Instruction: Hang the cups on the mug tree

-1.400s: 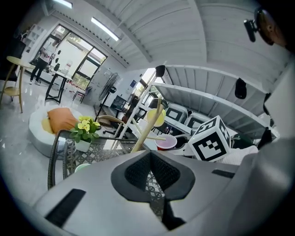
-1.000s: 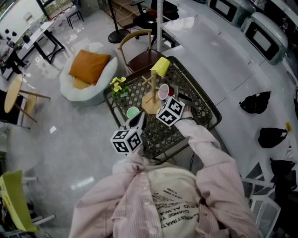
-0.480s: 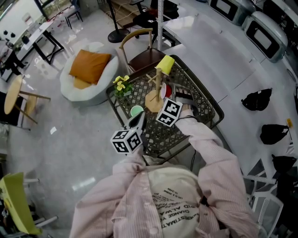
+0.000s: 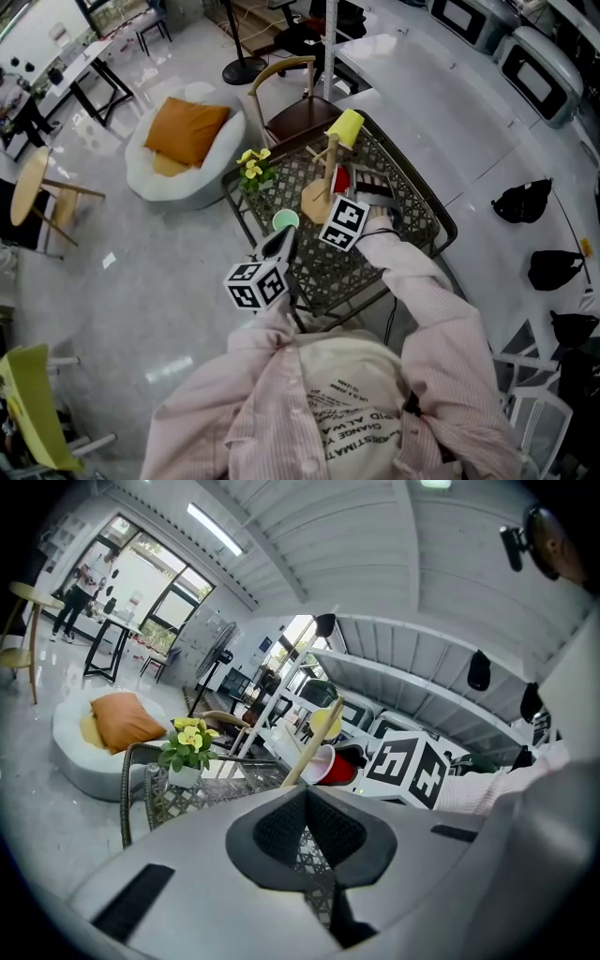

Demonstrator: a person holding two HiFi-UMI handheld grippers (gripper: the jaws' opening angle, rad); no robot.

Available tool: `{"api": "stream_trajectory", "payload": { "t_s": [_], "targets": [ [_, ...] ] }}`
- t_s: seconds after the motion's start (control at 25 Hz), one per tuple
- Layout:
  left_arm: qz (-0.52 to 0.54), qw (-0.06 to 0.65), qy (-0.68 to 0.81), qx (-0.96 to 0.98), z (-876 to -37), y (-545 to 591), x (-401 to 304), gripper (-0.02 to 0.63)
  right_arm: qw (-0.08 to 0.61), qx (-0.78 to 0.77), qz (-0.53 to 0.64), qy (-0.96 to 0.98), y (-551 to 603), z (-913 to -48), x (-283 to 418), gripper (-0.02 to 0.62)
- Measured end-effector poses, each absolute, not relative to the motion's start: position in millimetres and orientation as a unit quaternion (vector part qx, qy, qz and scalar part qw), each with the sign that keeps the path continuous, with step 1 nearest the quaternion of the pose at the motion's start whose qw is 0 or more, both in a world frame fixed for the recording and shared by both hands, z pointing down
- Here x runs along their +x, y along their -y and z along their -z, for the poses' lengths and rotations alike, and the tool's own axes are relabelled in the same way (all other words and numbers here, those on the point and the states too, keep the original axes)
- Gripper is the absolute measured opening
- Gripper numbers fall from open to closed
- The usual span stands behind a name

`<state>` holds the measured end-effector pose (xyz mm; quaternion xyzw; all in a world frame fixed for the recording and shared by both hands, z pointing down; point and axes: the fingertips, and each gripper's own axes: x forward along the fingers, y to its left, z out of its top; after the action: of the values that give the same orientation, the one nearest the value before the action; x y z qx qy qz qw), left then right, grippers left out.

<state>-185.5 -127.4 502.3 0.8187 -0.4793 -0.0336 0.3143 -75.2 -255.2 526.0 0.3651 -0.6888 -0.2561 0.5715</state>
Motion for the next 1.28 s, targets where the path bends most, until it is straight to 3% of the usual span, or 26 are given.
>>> {"api": "stream_trajectory", "payload": {
  "t_s": [1.28],
  "targets": [
    [0.019, 0.316, 0.444, 0.838, -506, 114, -186, -0.003, 0.541, 0.406, 0.264, 0.688, 243, -520, -82, 0.321]
  ]
}}
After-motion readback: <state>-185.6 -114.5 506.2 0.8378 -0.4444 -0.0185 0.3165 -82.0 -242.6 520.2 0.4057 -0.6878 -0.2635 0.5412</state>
